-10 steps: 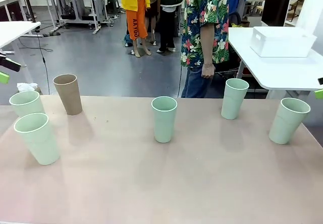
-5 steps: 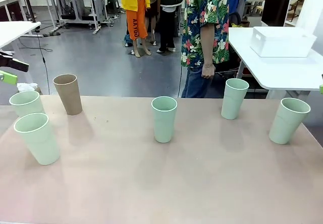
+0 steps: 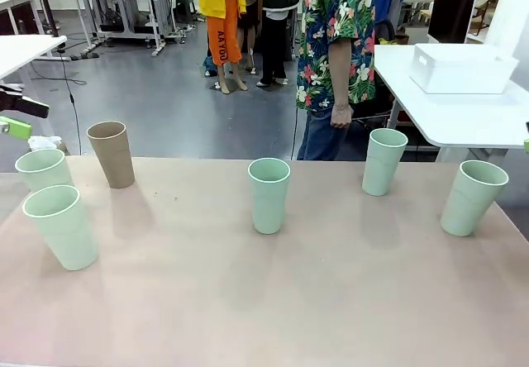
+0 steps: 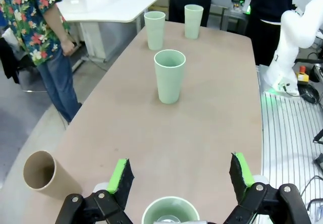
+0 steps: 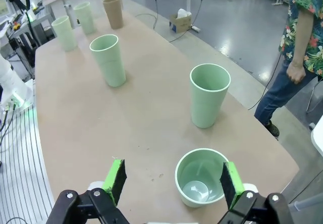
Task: Stack the cups and store them in the basket.
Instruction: Pick up two Reusable plastic cups , one in each hand.
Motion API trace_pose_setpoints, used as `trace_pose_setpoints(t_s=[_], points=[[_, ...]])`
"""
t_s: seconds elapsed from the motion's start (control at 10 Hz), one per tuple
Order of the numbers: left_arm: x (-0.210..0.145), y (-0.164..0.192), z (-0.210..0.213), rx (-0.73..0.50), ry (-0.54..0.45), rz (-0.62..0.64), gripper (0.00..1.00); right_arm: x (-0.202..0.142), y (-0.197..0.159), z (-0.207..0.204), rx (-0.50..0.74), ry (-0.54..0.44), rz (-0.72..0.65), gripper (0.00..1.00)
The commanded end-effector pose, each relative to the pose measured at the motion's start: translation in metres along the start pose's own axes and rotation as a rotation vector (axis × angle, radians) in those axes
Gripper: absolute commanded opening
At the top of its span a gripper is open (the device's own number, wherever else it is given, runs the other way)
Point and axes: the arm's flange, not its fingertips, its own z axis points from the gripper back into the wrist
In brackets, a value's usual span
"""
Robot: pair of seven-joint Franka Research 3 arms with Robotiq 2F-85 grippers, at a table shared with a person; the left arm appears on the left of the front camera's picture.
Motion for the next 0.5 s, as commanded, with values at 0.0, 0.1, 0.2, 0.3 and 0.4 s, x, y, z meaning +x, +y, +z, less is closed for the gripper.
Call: trace_pose_setpoints(t_s=[0.0,0.1,0.2,0.3,0.4], points=[[0.0000,0.0006,0.0035,-0.004,-0.015,-0.002,1.00,-0.0002,-0.0011,0.0011,-0.007,-0.016,0.008,1.00],[0.0000,0.0006,0.0035,-0.004,-0.015,-0.002,1.00,-0.0002,-0.0011,0.0011,-0.007,-0.016,0.008,1.00],[0.0000,0.0006,0.0035,-0.004,-0.015,-0.002,1.00,-0.0002,-0.0011,0.0011,-0.007,-0.016,0.008,1.00],[0.0000,0.0006,0.0035,-0.004,-0.015,-0.002,1.00,-0.0002,-0.0011,0.0011,-0.007,-0.016,0.008,1.00],[0.0000,0.0006,0.0035,-0.004,-0.015,-0.002,1.00,-0.0002,-0.0011,0.0011,-0.007,-0.016,0.008,1.00]])
